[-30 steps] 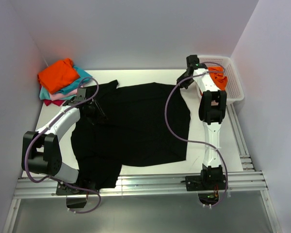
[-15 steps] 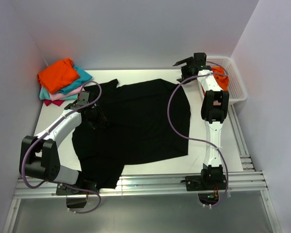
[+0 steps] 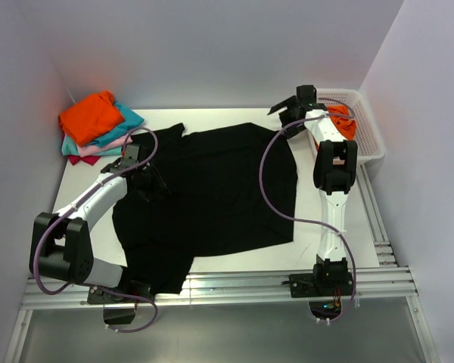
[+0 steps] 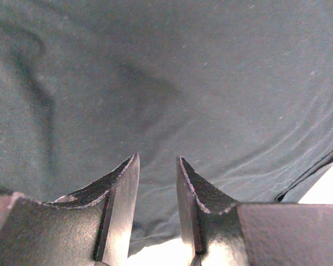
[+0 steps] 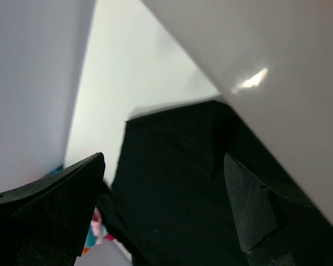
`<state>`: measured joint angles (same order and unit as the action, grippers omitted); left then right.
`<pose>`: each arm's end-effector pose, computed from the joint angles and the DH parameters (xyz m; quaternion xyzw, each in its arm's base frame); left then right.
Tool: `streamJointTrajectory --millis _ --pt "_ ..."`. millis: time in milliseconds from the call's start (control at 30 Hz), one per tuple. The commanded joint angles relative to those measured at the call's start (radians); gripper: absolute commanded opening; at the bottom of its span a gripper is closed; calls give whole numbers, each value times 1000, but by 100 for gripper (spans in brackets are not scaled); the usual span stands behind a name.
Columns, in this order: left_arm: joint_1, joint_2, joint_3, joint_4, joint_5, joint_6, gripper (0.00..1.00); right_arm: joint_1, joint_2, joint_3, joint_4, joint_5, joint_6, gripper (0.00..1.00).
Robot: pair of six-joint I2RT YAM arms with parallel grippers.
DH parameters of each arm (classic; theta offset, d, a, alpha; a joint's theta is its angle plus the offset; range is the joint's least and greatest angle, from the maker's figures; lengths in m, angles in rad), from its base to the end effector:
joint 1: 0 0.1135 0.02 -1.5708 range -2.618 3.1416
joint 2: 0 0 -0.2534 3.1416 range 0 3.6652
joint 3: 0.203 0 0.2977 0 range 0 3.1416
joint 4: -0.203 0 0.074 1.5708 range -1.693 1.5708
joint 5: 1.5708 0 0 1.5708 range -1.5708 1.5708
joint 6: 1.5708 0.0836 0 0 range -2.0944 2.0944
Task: Fold and stack the t-shirts
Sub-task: Flatten out the tshirt
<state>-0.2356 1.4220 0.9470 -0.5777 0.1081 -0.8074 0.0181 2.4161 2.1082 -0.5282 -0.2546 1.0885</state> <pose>0.3353 -0.0898 0.1476 -0.2589 0.9299 -0.1727 0.1958 0.6090 0.0321 0.1355 0.4329 0.8195 0.2880 0.2408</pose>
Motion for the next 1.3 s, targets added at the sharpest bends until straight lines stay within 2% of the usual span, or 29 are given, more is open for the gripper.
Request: streamJointTrajectory --millis 0,233,467,1067,1267 --pt "-4 -43 -36 30 10 -15 39 34 -43 0 -82 101 -64 94" --pt "-2 -104 -85 10 -11 2 39 72 -20 10 -90 129 -55 91" --pt "-2 -112 -73 -19 -35 30 39 112 27 81 -116 137 -21 90" --pt "45 -103 -90 -16 -15 74 38 146 51 65 -127 173 -12 81" --pt "64 -103 -93 -14 -10 83 38 146 21 43 -139 209 -36 81"
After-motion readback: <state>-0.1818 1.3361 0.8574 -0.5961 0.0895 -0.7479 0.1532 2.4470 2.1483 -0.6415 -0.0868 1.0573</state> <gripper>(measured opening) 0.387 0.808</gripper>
